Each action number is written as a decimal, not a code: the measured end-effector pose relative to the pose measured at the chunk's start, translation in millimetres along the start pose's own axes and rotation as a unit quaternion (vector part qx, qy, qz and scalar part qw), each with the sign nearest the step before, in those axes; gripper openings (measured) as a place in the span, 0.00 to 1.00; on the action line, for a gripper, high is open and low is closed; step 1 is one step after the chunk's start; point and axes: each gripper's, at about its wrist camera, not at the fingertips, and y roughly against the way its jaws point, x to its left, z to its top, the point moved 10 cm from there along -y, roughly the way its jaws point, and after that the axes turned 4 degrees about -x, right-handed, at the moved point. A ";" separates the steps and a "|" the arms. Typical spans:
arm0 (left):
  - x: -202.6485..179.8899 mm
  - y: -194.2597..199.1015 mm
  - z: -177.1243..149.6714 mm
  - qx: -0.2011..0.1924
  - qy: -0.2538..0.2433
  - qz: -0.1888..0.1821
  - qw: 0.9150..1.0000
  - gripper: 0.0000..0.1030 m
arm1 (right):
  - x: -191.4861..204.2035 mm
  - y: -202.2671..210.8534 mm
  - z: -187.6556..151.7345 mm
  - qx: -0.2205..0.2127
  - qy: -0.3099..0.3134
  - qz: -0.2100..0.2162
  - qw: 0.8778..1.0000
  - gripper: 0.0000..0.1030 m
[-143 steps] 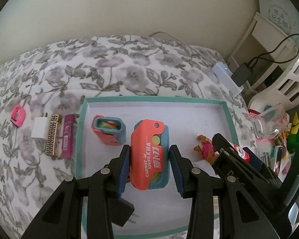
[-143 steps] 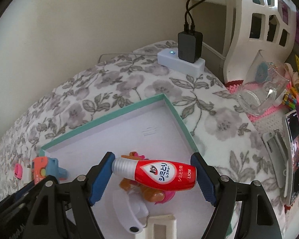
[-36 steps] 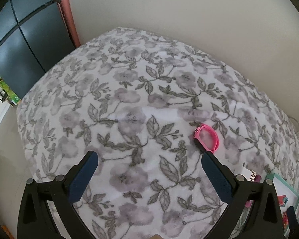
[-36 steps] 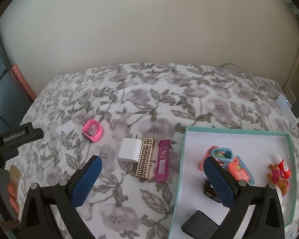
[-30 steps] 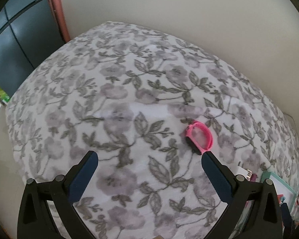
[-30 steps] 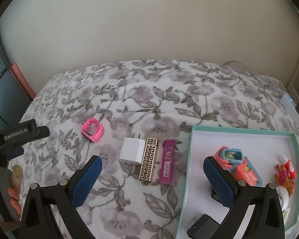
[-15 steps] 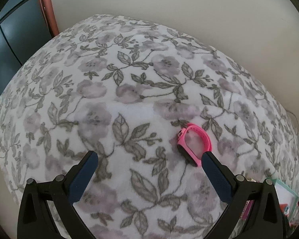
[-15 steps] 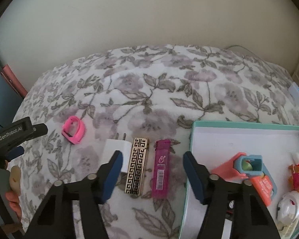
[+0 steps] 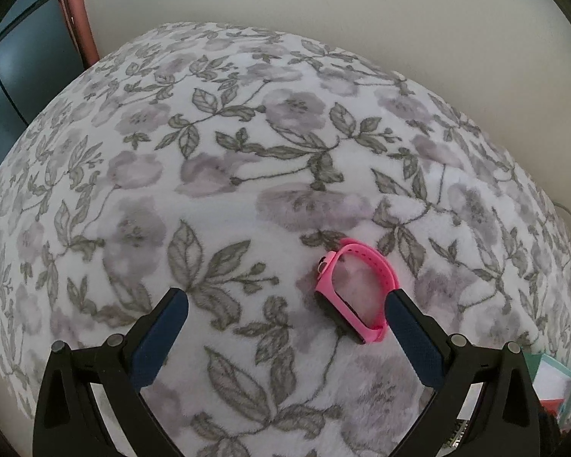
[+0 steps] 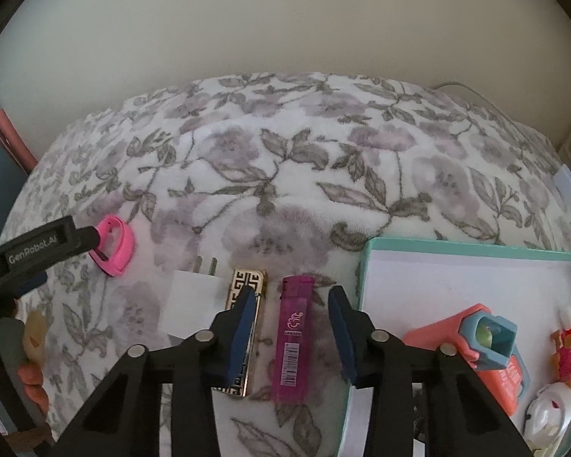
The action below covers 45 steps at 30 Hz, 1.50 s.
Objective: Organize rigid objects
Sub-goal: 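Close the left tool on the pink watch band while the right tool grasps the pink lighter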
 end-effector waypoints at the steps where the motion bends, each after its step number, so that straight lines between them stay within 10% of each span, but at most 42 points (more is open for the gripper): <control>1: -0.8 -1.3 0.1 -0.001 -0.003 0.003 1.000 1.00 | 0.9 -0.1 -0.4 0.001 0.003 -0.001 1.000 0.40; 28: -0.4 -26.0 -9.5 0.014 -0.005 0.014 1.000 0.92 | 3.9 -12.7 -20.5 0.054 0.027 -0.016 0.998 0.24; 34: -3.9 -27.1 -3.7 -0.003 -0.017 0.018 1.000 0.77 | 6.4 -13.2 -21.4 0.051 0.033 -0.017 0.998 0.24; 45: -17.4 -14.3 -6.0 -0.010 -0.041 0.007 0.999 0.20 | 6.1 -12.0 -22.3 0.046 0.033 -0.016 0.998 0.21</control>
